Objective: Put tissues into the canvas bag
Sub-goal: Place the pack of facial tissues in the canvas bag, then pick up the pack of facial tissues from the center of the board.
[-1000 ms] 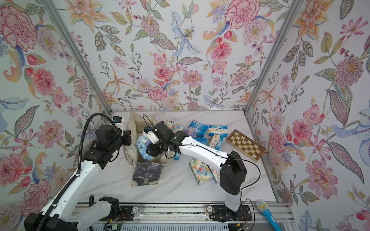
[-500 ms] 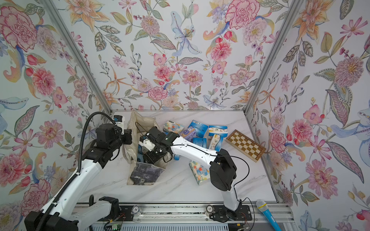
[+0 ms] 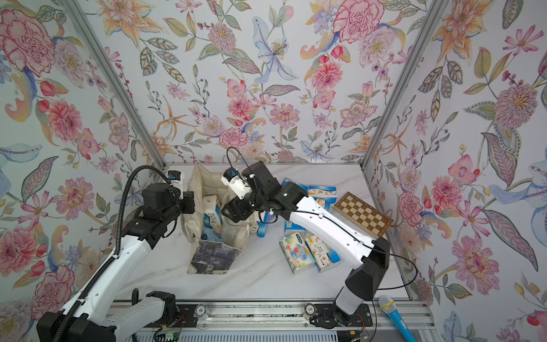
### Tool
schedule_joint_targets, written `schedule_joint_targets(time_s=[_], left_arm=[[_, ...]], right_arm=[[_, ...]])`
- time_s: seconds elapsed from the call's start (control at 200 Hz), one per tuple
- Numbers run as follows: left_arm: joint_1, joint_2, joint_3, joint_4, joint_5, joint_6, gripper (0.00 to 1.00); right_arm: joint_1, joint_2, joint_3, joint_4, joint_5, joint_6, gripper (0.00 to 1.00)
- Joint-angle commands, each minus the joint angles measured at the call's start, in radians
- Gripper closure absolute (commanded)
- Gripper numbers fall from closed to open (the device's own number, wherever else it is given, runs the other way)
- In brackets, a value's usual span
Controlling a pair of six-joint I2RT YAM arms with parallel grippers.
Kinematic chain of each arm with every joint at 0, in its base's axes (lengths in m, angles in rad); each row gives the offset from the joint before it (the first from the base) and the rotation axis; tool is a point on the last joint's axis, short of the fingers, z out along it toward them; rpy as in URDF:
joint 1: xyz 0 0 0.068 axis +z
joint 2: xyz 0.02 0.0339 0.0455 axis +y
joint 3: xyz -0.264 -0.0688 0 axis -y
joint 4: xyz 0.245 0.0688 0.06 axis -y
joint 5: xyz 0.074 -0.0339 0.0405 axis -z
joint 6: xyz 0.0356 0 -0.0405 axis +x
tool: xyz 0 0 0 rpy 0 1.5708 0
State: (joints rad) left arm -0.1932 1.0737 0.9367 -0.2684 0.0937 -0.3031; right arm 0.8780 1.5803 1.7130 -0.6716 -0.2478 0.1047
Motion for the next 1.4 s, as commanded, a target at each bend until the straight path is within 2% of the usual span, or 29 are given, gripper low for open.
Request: schedule_joint_targets(time_s=[0.0,0.145,0.245,0.395,0.571,0.866,0.976,1.101,1.391], left_arm=[[-0.006,0.004,0.001,-0.003,-0.032,0.018,1.00],[-0.005,-0.001,-0.005,-0.002,-0.037,0.018,1.00],[-0.006,0.000,-0.007,0.000,-0.037,0.016,1.00],[-0.006,0.004,-0.006,0.006,-0.027,0.012,1.00],[-0.006,-0.001,-0.006,0.006,-0.028,0.010,1.00],[-0.005,-0.004,-0.016,0.011,-0.028,0.012,0.99],[-0.005,-0.003,-0.018,0.013,-0.025,0.015,0.99],[-0.007,0.003,-0.019,0.017,-0.026,0.018,0.99],[-0.005,0.008,-0.026,0.024,-0.025,0.022,0.99]], right_arm=[[-0.056,-0.056,-0.091,0.018,0.130,0.041,0.24],[-0.151,-0.146,-0.245,0.027,0.270,0.121,0.25],[-0.198,-0.163,-0.330,0.037,0.264,0.162,0.25],[-0.211,-0.104,-0.388,0.057,0.213,0.190,0.23],[-0.203,-0.063,-0.398,0.148,0.093,0.216,0.18],[-0.181,0.070,-0.347,0.165,0.068,0.246,0.15],[-0.161,0.108,-0.333,0.170,0.061,0.252,0.11],[-0.139,0.135,-0.313,0.178,0.071,0.252,0.09],[-0.132,0.194,-0.290,0.178,0.184,0.251,0.07]])
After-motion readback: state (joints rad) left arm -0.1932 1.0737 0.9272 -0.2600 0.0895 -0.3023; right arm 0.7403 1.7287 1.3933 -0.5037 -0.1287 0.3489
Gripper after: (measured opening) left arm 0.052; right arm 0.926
